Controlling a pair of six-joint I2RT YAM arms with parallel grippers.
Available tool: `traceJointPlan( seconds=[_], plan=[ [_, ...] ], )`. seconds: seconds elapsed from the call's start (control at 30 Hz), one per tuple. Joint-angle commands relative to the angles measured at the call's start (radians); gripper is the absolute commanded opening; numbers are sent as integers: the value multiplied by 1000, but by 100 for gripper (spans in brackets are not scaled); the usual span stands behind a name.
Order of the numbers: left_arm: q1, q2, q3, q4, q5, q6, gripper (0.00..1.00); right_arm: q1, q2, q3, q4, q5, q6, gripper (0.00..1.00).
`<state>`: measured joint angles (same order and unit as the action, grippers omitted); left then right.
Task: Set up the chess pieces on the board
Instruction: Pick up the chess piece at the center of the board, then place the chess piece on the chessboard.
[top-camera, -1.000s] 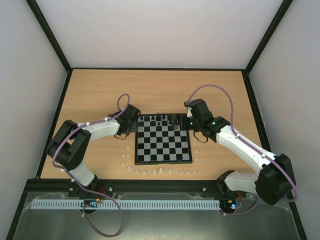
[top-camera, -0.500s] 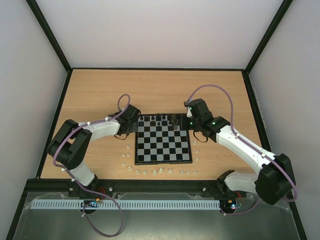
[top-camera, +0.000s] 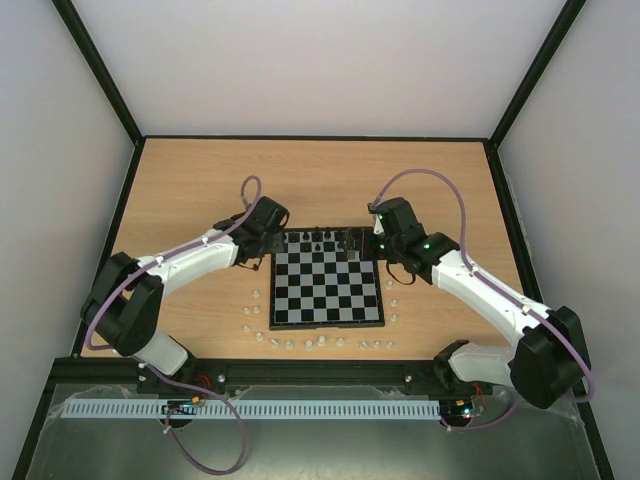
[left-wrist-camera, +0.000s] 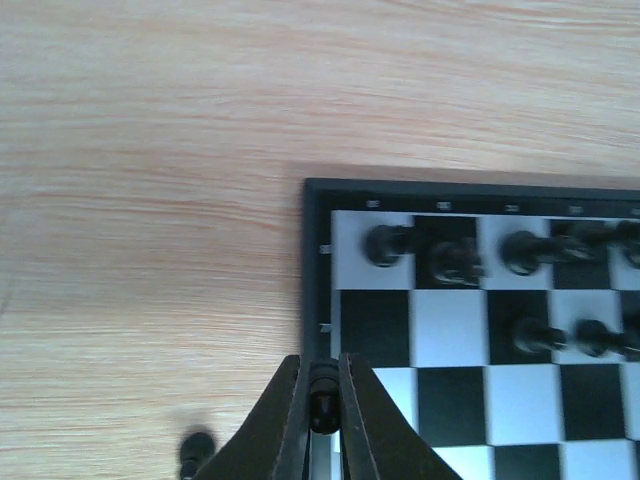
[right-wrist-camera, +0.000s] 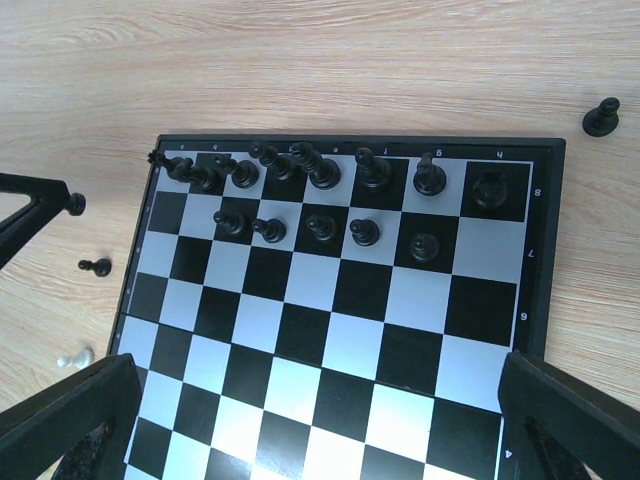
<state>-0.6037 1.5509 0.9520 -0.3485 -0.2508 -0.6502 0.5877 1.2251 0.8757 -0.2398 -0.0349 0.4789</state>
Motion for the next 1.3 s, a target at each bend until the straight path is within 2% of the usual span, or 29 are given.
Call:
traceJointPlan(
  seconds=[0.0, 0.33, 0.67, 1.27],
  plan=[
    [-56, -5, 62, -62, -8, -4, 2, 4, 7, -3, -7, 24, 1, 99],
    [-126, 116, 151, -45, 7, -9, 2, 4, 8, -2, -10, 40, 1, 99],
    [-131, 213, 190, -20, 7, -3, 2, 4, 12, -1, -8, 38, 0, 99],
    [-137, 268, 196, 8, -10, -1, 3, 4, 26, 1, -10, 39, -2, 99]
  ],
)
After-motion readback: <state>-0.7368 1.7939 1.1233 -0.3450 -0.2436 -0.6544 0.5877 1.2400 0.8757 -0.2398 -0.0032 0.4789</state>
